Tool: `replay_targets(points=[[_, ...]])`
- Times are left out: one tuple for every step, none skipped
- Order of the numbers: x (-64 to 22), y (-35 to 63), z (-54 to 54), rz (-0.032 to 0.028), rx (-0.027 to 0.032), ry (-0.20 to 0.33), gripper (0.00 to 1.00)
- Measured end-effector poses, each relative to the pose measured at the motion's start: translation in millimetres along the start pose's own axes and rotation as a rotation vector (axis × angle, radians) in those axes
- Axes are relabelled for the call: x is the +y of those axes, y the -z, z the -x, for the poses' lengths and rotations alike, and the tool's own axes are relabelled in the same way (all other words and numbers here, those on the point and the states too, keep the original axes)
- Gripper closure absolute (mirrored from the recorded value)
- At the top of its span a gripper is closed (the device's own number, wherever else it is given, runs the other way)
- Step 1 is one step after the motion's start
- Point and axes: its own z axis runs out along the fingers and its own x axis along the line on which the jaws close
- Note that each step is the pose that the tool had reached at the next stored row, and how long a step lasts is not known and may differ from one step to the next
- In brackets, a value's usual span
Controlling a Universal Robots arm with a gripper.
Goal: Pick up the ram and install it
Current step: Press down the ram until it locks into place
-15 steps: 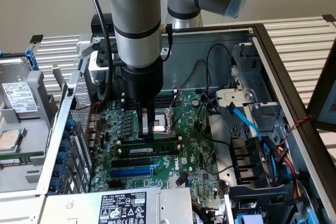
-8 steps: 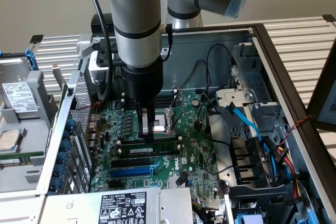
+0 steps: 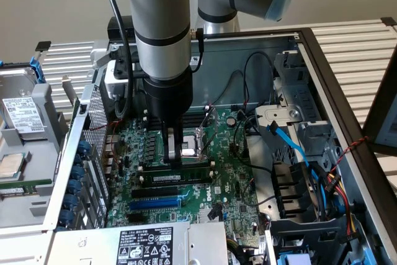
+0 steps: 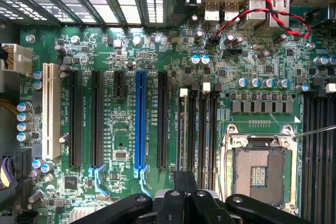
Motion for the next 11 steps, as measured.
replay_targets(points=[[0.0,0.0,0.0,-0.0002,0.0001,-0.007,0.89],[0.0,0.0,0.0,-0.0007,0.0003,-0.02,0.89],[0.0,0.0,0.0,-0.0011,0.0005,-0.035,0.89],[0.0,-0.1,0.0,-0.0016,0.0006,-0.052,0.89],[0.0,-0.1,0.0,-0.0021,0.0008,-0.066,0.89],[0.0,-0.2,0.0,-0.0027,0.0009,-0.082,0.89],[0.0,-0.3,0.0,-0.0032,0.001,-0.098,0.89],[0.0,-0.3,0.0,-0.0037,0.0012,-0.114,0.89],[0.0,-0.3,0.0,-0.0043,0.0014,-0.13,0.89],[0.0,-0.4,0.0,-0.0048,0.0015,-0.146,0.89],[0.0,-0.4,0.0,-0.0054,0.0016,-0.162,0.89]])
